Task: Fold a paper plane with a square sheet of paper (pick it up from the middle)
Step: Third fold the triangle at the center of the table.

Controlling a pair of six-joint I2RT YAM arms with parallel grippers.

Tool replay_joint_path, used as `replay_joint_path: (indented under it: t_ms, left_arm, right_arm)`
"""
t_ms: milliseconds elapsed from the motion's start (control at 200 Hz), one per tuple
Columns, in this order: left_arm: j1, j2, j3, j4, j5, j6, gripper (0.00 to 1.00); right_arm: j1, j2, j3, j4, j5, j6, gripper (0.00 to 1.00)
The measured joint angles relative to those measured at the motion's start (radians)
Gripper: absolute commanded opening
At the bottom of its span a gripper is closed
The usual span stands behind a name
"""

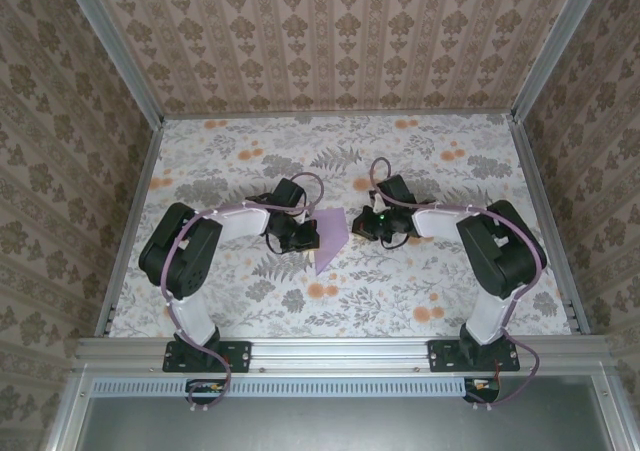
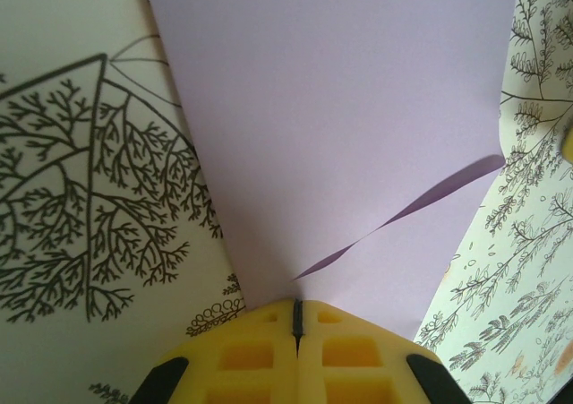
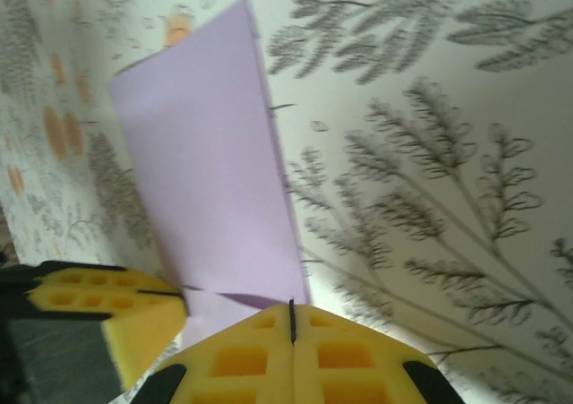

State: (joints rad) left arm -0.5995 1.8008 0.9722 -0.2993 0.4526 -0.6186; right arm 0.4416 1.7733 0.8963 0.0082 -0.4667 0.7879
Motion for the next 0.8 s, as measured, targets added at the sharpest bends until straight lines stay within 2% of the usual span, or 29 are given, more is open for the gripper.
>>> replay_joint_path:
  t_ms: [345,625,800]
  left_arm:
    - [0.0,0.009,0.016,-0.021,0.0,0.02,0.0]
    - [0.005,0.02,0.03,-0.033,0.01,0.029,0.0]
    - [0.007,0.024,0.03,-0.022,0.015,0.03,0.0]
  right_arm:
    - [0.119,0.081,0.082,-0.011,-0.007,0.005,0.0]
    - [0.076,0.113,0.081,-0.034,-0.001,0.016,0.0]
    - [0.018,0.071,0.039,-0.035,0.024,0.027,0.0]
